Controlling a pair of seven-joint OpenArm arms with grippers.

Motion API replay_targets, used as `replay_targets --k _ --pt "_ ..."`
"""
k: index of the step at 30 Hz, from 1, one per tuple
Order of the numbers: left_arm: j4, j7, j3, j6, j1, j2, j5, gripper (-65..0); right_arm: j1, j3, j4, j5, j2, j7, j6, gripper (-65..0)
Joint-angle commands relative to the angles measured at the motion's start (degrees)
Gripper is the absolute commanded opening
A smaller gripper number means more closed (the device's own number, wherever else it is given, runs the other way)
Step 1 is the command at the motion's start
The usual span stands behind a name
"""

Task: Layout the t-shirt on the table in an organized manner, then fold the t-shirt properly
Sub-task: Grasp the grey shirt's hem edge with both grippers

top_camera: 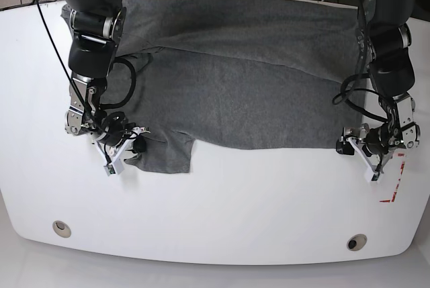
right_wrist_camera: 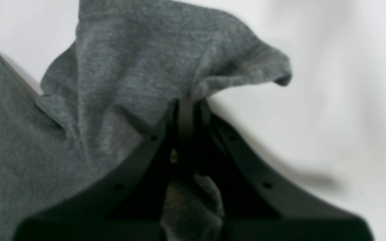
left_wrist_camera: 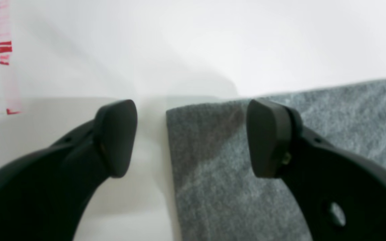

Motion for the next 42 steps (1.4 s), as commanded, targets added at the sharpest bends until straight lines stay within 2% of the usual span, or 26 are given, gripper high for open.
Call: replay_targets --k 1,4,9,13,22,26,30,42 --pt "0.7 0.6 0.0 -0.1 0.5 -0.8 0.1 -16.9 1.2 0.0 0.8 0.1 0.6 -0.1 -0.1 -65.0" --pt "0.7 0.7 0.0 -0.5 1.3 -0.6 -0.1 -21.9 1.1 0.0 0.8 0.1 0.4 -0.1 -0.1 -65.0" --pt "0.6 0.7 0.0 -4.4 1.7 -0.2 -0.1 -35.8 1.1 0.0 0.8 0.2 0.4 -0.1 -0.1 -65.0" --pt "0.7 0.5 0.0 -4.4 2.2 1.5 -0.1 -48.9 1.1 0.0 0.8 0.2 0.4 -0.1 -0.1 -65.0" --pt "0.7 -0.5 0.0 -4.4 2.5 2.9 -0.1 -65.0 1.1 0.0 0.9 0.3 0.5 -0.2 -0.1 -65.0" --pt "0.8 -1.8 0.0 -4.4 2.5 3.0 -0.1 -65.0 1.1 0.0 3.3 0.2 0.5 -0.7 -0.1 -65.0" --pt "1.4 -2.0 0.0 -4.4 2.4 3.0 -0.1 -65.0 1.0 0.0 8.2 0.2 0.5 -4.0 -0.1 -65.0" --pt "14.2 -1.1 -0.1 -4.4 5.5 3.4 -0.2 -65.0 1.6 0.0 15.9 0.1 0.6 -8.5 -0.1 -65.0"
